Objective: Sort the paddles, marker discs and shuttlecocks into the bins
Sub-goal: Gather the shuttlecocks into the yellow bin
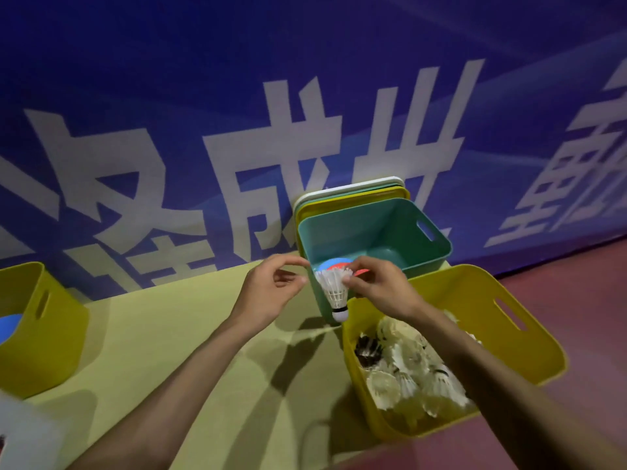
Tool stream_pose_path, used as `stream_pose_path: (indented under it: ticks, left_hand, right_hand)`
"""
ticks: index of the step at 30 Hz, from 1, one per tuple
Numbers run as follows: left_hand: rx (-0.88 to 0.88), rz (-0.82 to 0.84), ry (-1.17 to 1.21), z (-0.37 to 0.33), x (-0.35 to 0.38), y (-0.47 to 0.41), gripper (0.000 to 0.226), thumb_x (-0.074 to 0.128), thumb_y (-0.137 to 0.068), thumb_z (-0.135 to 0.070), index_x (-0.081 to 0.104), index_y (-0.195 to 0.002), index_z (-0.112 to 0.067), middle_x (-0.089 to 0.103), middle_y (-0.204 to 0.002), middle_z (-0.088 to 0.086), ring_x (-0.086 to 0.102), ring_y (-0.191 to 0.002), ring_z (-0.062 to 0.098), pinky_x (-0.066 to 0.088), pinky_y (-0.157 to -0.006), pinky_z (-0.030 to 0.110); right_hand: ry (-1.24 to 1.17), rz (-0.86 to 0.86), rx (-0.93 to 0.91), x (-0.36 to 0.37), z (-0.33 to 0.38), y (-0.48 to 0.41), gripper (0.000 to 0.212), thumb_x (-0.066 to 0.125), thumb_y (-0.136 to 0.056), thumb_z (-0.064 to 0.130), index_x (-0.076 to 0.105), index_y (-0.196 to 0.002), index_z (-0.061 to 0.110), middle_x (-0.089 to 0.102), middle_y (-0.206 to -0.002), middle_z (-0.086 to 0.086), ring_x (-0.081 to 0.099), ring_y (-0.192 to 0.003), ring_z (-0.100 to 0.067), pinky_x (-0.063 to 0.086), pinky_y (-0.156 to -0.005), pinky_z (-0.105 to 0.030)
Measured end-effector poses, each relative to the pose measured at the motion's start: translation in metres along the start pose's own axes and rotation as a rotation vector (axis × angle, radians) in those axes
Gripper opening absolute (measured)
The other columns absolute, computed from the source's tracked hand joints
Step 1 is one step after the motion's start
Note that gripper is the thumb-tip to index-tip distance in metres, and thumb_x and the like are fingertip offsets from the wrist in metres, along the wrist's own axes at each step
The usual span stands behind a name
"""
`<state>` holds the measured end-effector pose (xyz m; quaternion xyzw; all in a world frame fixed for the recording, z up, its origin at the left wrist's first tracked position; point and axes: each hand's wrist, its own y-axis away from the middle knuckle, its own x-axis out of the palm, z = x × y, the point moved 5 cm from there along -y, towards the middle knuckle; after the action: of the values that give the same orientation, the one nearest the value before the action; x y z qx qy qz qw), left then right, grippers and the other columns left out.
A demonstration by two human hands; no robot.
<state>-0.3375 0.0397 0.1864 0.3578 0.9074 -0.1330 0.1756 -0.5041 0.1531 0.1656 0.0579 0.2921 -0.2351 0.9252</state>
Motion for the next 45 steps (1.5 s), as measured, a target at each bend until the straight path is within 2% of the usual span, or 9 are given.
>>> stream_pose_path:
  ticks: [3, 5, 10, 14, 18, 23, 34, 40, 45]
  left_hand:
    - [-0.004, 0.054, -0.023, -0.009, 0.028, 0.004, 0.026, 0.067, -0.085, -0.009, 0.067, -0.090, -0.034, 0.070, -0.096, -0.009, 0.066, -0.083, 0.010, 0.053, -0.078, 0.021]
    - [-0.008, 0.094, -0.024, -0.014, 0.046, 0.006, 0.022, 0.067, -0.085, -0.008, 0.069, -0.091, -0.029, 0.071, -0.094, -0.009, 0.066, -0.084, 0.011, 0.053, -0.081, 0.025]
    - [-0.002, 0.177, -0.029, -0.023, 0.082, 0.014, 0.017, 0.067, -0.085, -0.007, 0.070, -0.093, -0.023, 0.071, -0.095, -0.006, 0.066, -0.088, 0.009, 0.054, -0.085, 0.026]
    - [0.008, 0.239, -0.040, -0.029, 0.100, 0.020, 0.018, 0.067, -0.086, -0.008, 0.070, -0.097, -0.022, 0.070, -0.098, -0.005, 0.064, -0.094, 0.011, 0.052, -0.086, 0.026]
    - [0.013, 0.250, -0.045, -0.033, 0.102, 0.025, 0.017, 0.065, -0.087, -0.008, 0.070, -0.100, -0.019, 0.070, -0.099, -0.004, 0.064, -0.094, 0.011, 0.050, -0.084, 0.020]
    - [0.009, 0.250, -0.030, -0.029, 0.087, 0.024, 0.018, 0.063, -0.089, -0.012, 0.069, -0.097, -0.027, 0.069, -0.100, -0.009, 0.063, -0.096, 0.006, 0.052, -0.089, 0.026]
    - [0.012, 0.183, 0.068, -0.016, 0.001, -0.005, 0.015, 0.061, -0.091, -0.017, 0.067, -0.101, -0.026, 0.069, -0.101, -0.006, 0.063, -0.099, 0.006, 0.053, -0.089, 0.026]
    - [-0.008, 0.093, 0.126, 0.004, -0.043, -0.005, 0.017, 0.060, -0.091, -0.015, 0.065, -0.096, -0.030, 0.069, -0.097, -0.008, 0.063, -0.096, 0.005, 0.050, -0.087, 0.021]
    - [-0.070, 0.016, 0.176, 0.017, -0.059, -0.013, 0.015, 0.061, -0.091, -0.013, 0.068, -0.099, -0.023, 0.069, -0.099, -0.004, 0.064, -0.096, 0.007, 0.050, -0.084, 0.019]
  right_hand:
    - [0.003, -0.035, 0.064, -0.030, -0.028, 0.022, 0.009, 0.068, -0.085, 0.029, 0.065, -0.083, 0.020, 0.070, -0.081, -0.002, 0.067, -0.076, -0.023, 0.055, -0.074, -0.049]
    - [0.024, -0.055, 0.093, -0.047, -0.044, 0.035, 0.012, 0.067, -0.086, 0.031, 0.064, -0.081, 0.022, 0.068, -0.078, 0.005, 0.066, -0.071, -0.017, 0.056, -0.072, -0.045]
    - [0.145, -0.047, 0.149, -0.069, -0.073, 0.063, 0.011, 0.066, -0.087, 0.034, 0.063, -0.086, 0.024, 0.064, -0.083, 0.011, 0.064, -0.075, -0.010, 0.042, -0.059, -0.021]
    - [0.281, 0.064, 0.166, -0.065, -0.083, 0.076, 0.020, 0.061, -0.091, 0.031, 0.066, -0.109, 0.024, 0.061, -0.101, 0.004, 0.062, -0.090, -0.014, 0.044, -0.070, -0.022]
    - [0.321, 0.061, 0.163, -0.061, -0.079, 0.078, 0.023, 0.059, -0.093, 0.030, 0.064, -0.114, 0.023, 0.061, -0.105, 0.003, 0.061, -0.092, -0.014, 0.046, -0.075, -0.024]
    - [0.300, 0.054, 0.159, -0.056, -0.069, 0.073, 0.020, 0.058, -0.093, 0.028, 0.065, -0.111, 0.023, 0.064, -0.102, 0.005, 0.060, -0.090, -0.011, 0.045, -0.074, -0.022]
    - [0.389, 0.084, 0.045, -0.016, -0.001, 0.021, 0.019, 0.058, -0.092, 0.021, 0.069, -0.106, 0.016, 0.066, -0.091, 0.006, 0.062, -0.083, -0.010, 0.043, -0.072, -0.019]
    - [0.462, 0.140, -0.021, 0.007, 0.026, -0.008, 0.025, 0.058, -0.091, 0.023, 0.066, -0.114, 0.018, 0.069, -0.111, -0.002, 0.064, -0.097, -0.013, 0.050, -0.085, -0.025]
    - [0.498, 0.161, -0.039, 0.005, 0.035, -0.036, 0.025, 0.060, -0.091, 0.025, 0.066, -0.113, 0.017, 0.069, -0.109, -0.004, 0.063, -0.093, -0.013, 0.052, -0.082, -0.026]
